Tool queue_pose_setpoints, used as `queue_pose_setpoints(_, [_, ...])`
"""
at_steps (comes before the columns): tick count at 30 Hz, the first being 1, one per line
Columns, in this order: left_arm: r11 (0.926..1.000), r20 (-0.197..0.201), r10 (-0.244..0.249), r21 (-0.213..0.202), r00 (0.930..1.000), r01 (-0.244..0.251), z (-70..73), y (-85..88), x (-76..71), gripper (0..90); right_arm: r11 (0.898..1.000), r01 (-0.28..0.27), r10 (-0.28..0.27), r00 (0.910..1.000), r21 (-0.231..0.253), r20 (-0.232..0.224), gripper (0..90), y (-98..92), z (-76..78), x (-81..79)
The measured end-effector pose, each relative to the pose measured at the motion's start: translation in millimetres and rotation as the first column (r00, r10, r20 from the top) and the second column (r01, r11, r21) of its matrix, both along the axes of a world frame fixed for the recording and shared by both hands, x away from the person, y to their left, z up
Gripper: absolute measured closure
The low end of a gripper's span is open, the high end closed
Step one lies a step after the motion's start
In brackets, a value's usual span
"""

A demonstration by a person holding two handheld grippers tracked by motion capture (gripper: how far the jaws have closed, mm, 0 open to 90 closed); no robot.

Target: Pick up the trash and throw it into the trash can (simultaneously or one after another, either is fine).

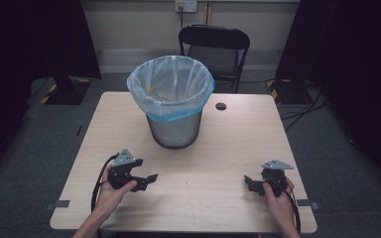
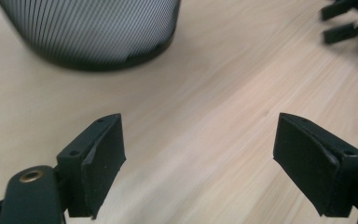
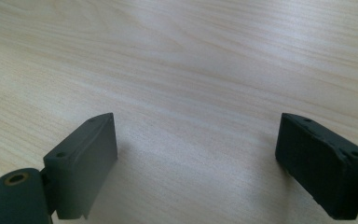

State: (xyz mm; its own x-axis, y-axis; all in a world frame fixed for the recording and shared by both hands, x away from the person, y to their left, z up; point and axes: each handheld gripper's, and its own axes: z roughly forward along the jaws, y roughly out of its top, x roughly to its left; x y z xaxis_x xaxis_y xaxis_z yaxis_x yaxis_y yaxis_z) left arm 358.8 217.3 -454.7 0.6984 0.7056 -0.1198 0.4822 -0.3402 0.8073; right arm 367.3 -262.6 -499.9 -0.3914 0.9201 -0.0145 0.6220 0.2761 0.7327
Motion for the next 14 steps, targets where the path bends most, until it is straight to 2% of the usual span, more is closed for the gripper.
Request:
queue_pose_setpoints(3, [0.9991,-0.020,0.028,0.031,0.9994,-0.027,-14.3,4.7,0.5,16.9,1.000,0.000,0.000,1.0000,0.000,0.000,11.8,0.0,0.0,0.0])
queue_pose_setpoints(7, [0.9940,-0.050,0.054,0.098,0.9973,-0.049,-32.7,3.7,3.7,19.8,1.000,-0.002,0.002,1.0000,-0.001,0.001,11.8,-0.1,-0.1,0.0])
queue_pose_setpoints(9, [0.9854,-0.041,0.039,0.167,0.9984,-0.032,-38.4,0.4,5.0,19.5,1.000,-0.001,0.001,1.0000,0.000,0.000,11.8,0.0,0.0,-0.1])
queue_pose_setpoints(10, [0.9796,-0.033,0.050,0.196,0.9982,-0.042,-41.4,-2.6,5.3,19.3,1.000,0.000,0.000,1.0000,0.000,0.000,11.8,0.0,0.0,0.0])
queue_pose_setpoints(11, [0.9784,-0.025,0.055,0.201,0.9982,-0.049,-42.3,-3.1,5.9,18.1,1.000,0.000,0.000,1.0000,0.000,0.000,11.8,0.0,0.0,0.0])
queue_pose_setpoints(14, [0.9805,-0.023,0.057,0.189,0.9981,-0.052,-43.5,-3.6,6.4,15.5,1.000,-0.001,0.001,1.0000,-0.001,0.001,11.8,-0.1,0.0,0.0])
